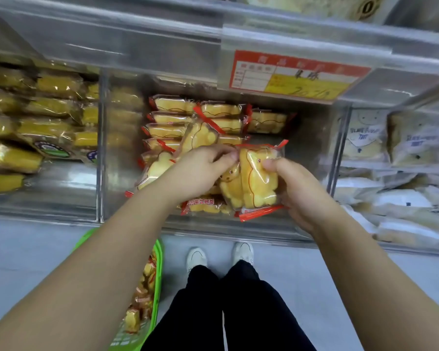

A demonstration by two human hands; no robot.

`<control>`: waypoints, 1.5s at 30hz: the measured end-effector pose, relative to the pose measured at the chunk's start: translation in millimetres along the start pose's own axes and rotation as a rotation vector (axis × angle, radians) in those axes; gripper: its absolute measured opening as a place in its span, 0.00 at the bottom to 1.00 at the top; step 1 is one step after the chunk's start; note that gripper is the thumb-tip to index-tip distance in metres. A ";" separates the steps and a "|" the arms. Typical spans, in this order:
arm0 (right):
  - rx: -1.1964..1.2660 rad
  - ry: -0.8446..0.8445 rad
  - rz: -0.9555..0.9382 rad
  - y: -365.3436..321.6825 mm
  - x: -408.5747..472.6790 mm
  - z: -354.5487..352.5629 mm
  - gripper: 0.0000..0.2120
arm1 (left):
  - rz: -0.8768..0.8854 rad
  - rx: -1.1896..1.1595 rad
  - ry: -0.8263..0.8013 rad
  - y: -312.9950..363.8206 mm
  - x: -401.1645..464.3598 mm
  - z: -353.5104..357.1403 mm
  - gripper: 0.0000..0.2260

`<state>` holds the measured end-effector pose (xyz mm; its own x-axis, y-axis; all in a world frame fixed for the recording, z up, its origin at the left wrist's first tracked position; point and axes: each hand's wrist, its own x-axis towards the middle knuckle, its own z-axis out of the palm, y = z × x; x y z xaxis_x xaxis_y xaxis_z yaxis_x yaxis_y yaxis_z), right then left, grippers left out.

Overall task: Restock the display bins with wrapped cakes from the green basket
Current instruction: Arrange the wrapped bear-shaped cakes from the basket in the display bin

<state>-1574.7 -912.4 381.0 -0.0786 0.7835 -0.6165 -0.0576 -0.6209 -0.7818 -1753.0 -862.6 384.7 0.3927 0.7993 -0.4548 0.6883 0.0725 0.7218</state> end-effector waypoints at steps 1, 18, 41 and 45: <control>-0.003 0.008 0.003 -1.6 0.3 1.4 0.11 | 0.002 -0.024 0.007 -2.8 0.9 -0.1 0.15; -1.746 0.442 -0.196 -32.9 85.2 -6.2 0.23 | -0.025 0.004 0.410 -31.8 -5.9 -2.7 0.13; -0.856 -0.045 -0.251 -42.4 13.5 11.8 0.20 | 0.026 -0.285 0.279 -15.1 -11.1 0.3 0.06; -1.171 0.182 -0.309 -45.4 11.5 3.6 0.19 | 0.094 -0.191 0.399 -12.8 -14.7 -0.5 0.10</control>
<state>-1576.6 -875.3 409.7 -0.0749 0.9441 -0.3211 0.8883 -0.0831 -0.4517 -1767.9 -875.0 382.5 0.1565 0.9725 -0.1723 0.5212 0.0669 0.8508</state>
